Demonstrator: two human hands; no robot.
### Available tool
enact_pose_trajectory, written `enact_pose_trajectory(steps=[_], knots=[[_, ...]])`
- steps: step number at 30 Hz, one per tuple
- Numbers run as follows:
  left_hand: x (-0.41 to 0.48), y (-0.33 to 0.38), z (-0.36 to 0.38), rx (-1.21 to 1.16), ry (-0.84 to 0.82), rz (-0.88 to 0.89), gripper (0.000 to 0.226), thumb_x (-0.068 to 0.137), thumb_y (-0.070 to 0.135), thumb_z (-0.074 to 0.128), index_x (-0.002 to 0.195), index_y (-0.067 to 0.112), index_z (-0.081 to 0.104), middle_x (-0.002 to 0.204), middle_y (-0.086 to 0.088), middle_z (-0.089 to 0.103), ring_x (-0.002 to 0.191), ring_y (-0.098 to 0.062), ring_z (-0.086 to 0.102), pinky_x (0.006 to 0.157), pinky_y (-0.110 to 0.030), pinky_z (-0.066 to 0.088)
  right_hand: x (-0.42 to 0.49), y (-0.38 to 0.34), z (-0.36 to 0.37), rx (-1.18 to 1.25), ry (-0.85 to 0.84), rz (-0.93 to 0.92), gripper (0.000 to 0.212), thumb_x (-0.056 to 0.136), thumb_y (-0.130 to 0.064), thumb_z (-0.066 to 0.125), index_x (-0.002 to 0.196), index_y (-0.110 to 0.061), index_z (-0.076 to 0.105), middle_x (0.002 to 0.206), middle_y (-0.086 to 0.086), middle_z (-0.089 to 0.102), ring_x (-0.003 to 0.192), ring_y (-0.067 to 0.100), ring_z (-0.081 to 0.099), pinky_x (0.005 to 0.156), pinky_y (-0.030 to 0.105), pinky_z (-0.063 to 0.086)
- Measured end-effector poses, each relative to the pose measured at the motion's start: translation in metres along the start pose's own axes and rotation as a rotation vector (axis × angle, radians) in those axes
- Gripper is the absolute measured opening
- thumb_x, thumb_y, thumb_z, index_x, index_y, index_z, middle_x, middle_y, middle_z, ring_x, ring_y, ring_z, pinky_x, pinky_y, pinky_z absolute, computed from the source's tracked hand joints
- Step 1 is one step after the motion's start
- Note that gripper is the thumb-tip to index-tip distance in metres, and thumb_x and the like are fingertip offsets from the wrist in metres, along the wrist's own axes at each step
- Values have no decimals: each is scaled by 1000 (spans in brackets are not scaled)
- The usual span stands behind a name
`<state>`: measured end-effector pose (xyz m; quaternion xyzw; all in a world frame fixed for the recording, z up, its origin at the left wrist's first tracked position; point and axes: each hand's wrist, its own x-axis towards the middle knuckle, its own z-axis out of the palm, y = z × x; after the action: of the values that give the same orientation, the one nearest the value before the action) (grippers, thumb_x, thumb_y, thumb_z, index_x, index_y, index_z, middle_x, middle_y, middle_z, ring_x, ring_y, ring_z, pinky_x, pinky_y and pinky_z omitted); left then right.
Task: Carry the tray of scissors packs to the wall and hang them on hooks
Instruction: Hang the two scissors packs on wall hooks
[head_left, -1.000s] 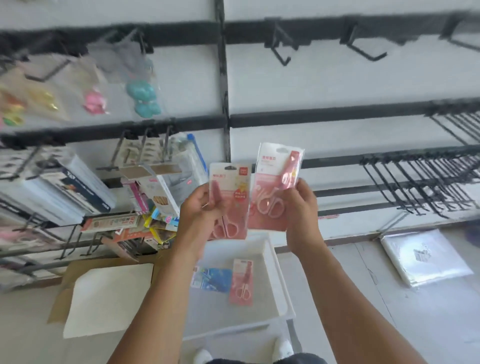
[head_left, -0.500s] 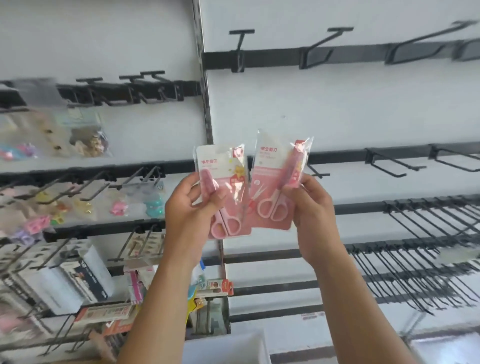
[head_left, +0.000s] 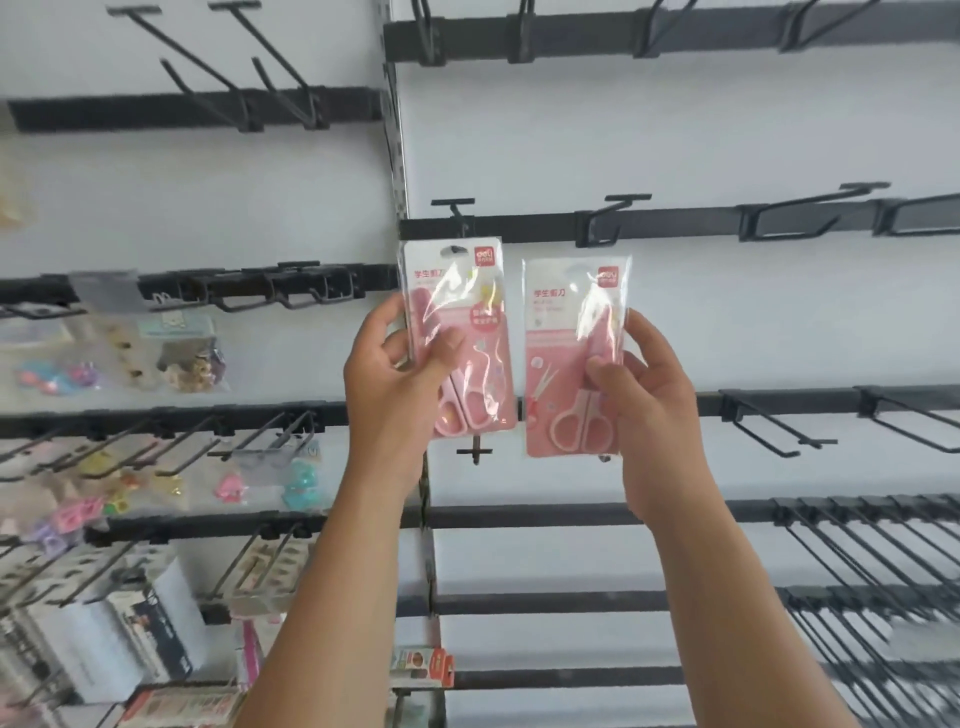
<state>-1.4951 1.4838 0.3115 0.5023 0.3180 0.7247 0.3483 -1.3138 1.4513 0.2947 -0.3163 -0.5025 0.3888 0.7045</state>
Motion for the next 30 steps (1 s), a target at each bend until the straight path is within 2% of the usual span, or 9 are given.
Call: enact_pose_trajectory(steps=[5, 8, 11, 14, 18, 20, 23, 26, 30], knots=[[19, -2, 4, 38, 27, 73, 56, 79, 17, 82, 127, 32, 57, 112, -2, 76, 99, -19, 75, 89, -45, 59, 8, -1, 2, 13, -6, -13, 61, 99, -2, 53, 147, -39, 47, 85, 1, 71, 64, 10, 69, 42, 19, 47], [26, -7, 6, 91, 36, 130, 57, 80, 18, 81, 129, 34, 56, 105, -3, 78, 95, -18, 76, 89, -47, 58, 16, 2, 2, 7, 13, -22, 65, 99, -3, 55, 149, -42, 44, 75, -6, 68, 69, 9, 70, 53, 23, 55], [31, -14, 8, 125, 36, 161, 52, 82, 17, 79, 125, 39, 58, 97, 3, 79, 92, -15, 76, 89, -48, 58, 23, 5, 0, 1, 39, -28, 65, 99, -4, 56, 148, -44, 44, 72, -7, 66, 67, 7, 69, 55, 22, 55], [32, -22, 10, 163, 23, 173, 53, 84, 17, 78, 132, 30, 59, 97, -1, 79, 89, -18, 76, 87, -50, 58, 27, 8, -3, -16, 47, -45, 66, 99, -4, 55, 149, -45, 43, 76, -3, 67, 72, 11, 71, 59, 25, 56], [34, -32, 12, 184, 47, 165, 55, 85, 20, 77, 135, 29, 57, 104, 0, 77, 92, -10, 75, 86, -37, 58, 34, 7, -10, -66, 88, -84, 65, 99, -4, 55, 149, -45, 42, 76, -6, 68, 76, 11, 72, 70, 35, 61], [36, -33, 14, 164, 56, 163, 54, 86, 17, 76, 135, 27, 56, 106, 1, 76, 90, -6, 75, 79, -27, 57, 40, 2, -13, -62, 116, -108, 65, 99, -4, 55, 150, -43, 42, 77, -5, 68, 78, 12, 71, 74, 40, 63], [36, -34, 19, 140, 64, 170, 53, 88, 10, 73, 136, 23, 56, 105, 5, 75, 85, 0, 74, 67, -15, 53, 51, -5, -19, -56, 149, -100, 65, 98, -4, 54, 149, -42, 44, 73, -7, 67, 71, 9, 69, 66, 33, 61], [36, -36, 21, 141, 85, 182, 52, 88, 9, 73, 136, 23, 56, 101, 7, 74, 81, 2, 73, 66, -15, 53, 56, -10, -22, -97, 145, -71, 64, 97, -4, 55, 150, -39, 45, 70, -8, 65, 68, 8, 67, 73, 36, 63], [36, -37, 23, 165, 104, 195, 53, 88, 10, 73, 136, 22, 55, 103, 7, 74, 81, 3, 73, 67, -14, 53, 56, -13, -28, -116, 137, -42, 64, 97, -4, 54, 149, -40, 47, 80, -2, 67, 73, 10, 67, 75, 37, 62]])
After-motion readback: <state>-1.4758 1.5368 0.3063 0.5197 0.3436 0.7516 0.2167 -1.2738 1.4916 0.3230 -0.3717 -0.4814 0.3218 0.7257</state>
